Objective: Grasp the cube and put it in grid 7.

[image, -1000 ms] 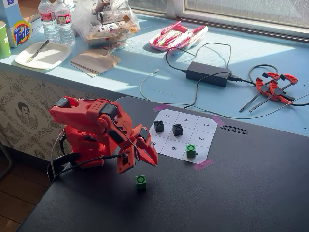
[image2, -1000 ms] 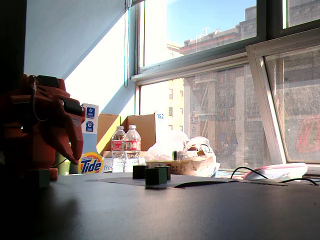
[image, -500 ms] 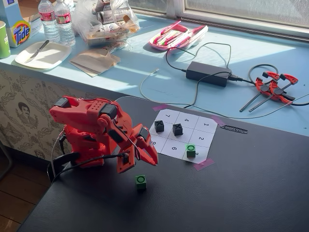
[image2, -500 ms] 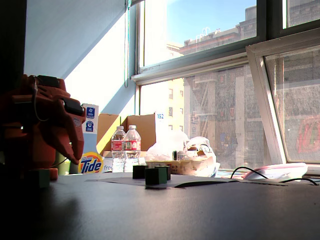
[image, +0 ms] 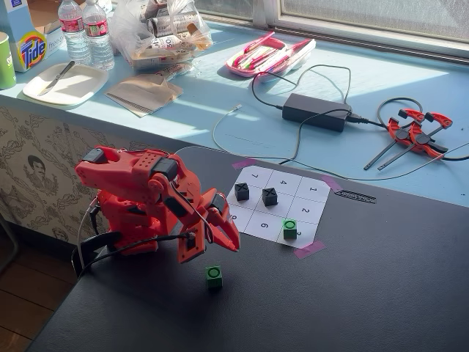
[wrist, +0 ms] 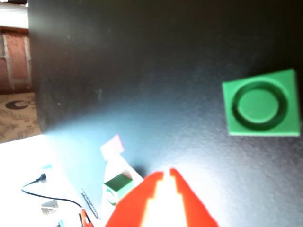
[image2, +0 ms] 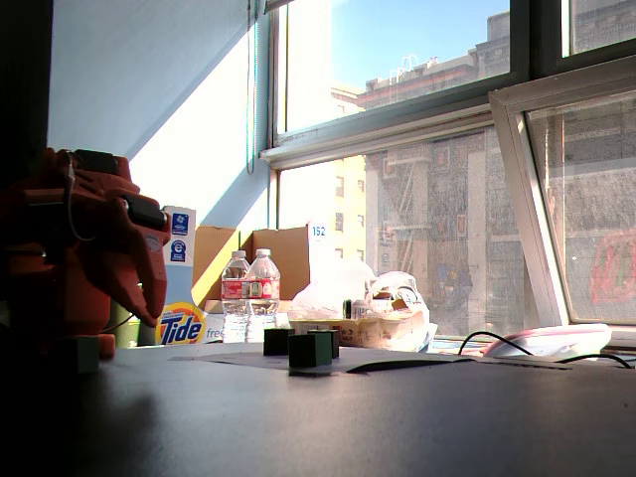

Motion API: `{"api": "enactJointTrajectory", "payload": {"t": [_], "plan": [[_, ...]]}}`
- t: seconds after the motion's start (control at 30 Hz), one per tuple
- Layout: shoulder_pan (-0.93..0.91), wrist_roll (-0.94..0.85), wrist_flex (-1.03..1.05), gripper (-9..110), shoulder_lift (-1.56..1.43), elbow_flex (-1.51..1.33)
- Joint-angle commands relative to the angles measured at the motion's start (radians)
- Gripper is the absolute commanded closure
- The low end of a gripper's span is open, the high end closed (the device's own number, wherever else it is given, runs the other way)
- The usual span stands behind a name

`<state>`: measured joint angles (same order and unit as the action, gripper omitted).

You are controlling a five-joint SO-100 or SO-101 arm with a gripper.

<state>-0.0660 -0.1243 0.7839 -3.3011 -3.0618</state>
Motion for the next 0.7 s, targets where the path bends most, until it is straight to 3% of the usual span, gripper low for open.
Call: {"api": "enactJointTrajectory", "payload": {"t": [0.0, 0.67], "plan": [[0.008, -0.008, 0.003, 101, -0.002, -0.069], [0.012, -0.043, 0.008, 101, 0.041, -0.014]]}}
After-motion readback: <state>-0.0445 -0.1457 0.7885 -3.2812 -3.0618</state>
